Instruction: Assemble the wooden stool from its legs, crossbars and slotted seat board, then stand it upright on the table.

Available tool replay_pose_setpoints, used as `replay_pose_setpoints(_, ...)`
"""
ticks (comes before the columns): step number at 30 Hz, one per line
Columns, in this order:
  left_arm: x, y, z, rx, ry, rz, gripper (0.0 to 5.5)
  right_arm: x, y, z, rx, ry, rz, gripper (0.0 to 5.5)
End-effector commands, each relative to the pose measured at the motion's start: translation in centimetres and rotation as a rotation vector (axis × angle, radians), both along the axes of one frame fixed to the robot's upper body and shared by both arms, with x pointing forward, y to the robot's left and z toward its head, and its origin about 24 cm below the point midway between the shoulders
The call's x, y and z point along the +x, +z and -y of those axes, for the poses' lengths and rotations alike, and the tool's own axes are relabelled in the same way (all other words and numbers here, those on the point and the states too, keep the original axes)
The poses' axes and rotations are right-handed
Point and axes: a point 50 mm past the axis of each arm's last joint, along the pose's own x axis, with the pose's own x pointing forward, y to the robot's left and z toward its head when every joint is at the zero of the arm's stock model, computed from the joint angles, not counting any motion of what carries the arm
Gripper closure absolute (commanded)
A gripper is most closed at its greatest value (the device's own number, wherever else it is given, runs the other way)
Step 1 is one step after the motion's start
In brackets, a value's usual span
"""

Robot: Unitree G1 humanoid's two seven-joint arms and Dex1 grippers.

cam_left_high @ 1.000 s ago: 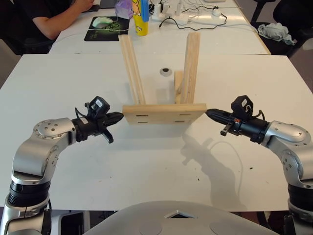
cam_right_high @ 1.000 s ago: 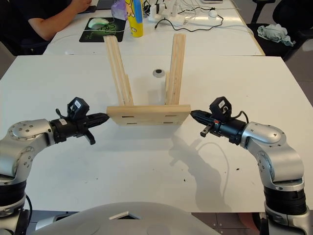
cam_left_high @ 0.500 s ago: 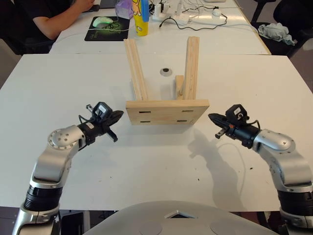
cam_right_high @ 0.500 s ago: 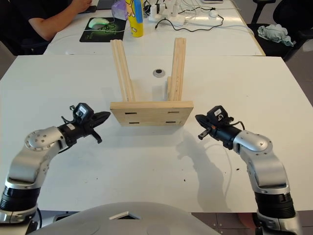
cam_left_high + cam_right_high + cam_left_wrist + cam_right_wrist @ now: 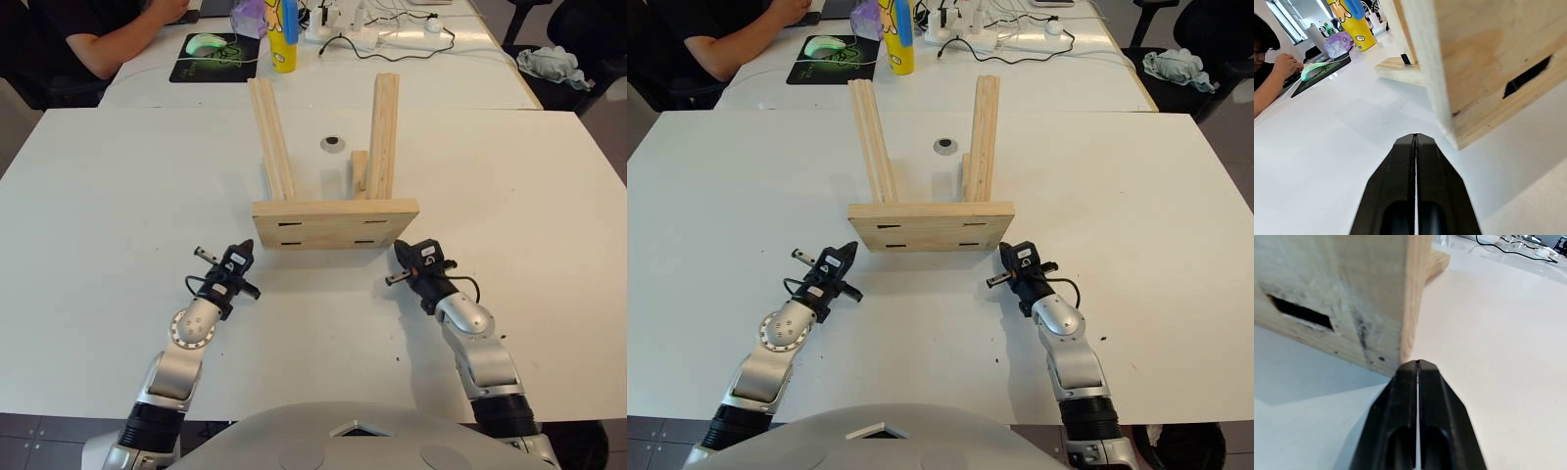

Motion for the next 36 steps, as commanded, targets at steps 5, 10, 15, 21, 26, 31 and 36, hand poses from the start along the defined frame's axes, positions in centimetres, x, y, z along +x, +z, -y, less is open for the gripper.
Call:
replay_pose_setpoints(5, 1.0, -0.7, 1.1, -0.002, 0.000, -0.015, 5.50, 1.0, -0.4, -1.5, 0.029, 0.037, 0.019, 5.46)
replay_pose_setpoints(10, 0.9, -0.1, 2.5, -0.074, -0.047, -0.016, 5.50, 1.5, 0.7, -2.5, 0.065, 0.092, 0.060, 5.46)
replay_pose_setpoints(15, 1.5, 2.6, 3.9, -0.174, -0.127, 0.045, 5.50, 2.0, 3.4, -3.9, 0.132, 0.158, 0.137, 5.46)
replay_pose_setpoints(21, 2.4, 6.2, 5.0, -0.246, -0.165, 0.116, 5.50, 2.6, 6.7, -4.7, 0.189, 0.190, 0.215, 5.46)
replay_pose_setpoints(26, 2.9, 4.9, 3.5, -0.185, -0.097, 0.064, 5.50, 2.2, 4.6, -3.1, 0.120, 0.172, 0.118, 5.46)
replay_pose_setpoints(31, 2.4, 3.9, 3.1, -0.163, -0.077, 0.038, 5.50, 2.7, 0.7, 2.3, -0.055, 0.016, -0.042, 5.46)
replay_pose_setpoints(36, 2.5, 3.9, 3.8, -0.157, -0.103, 0.042, 5.50, 6.6, 2.3, 4.5, -0.083, -0.044, 0.053, 5.46)
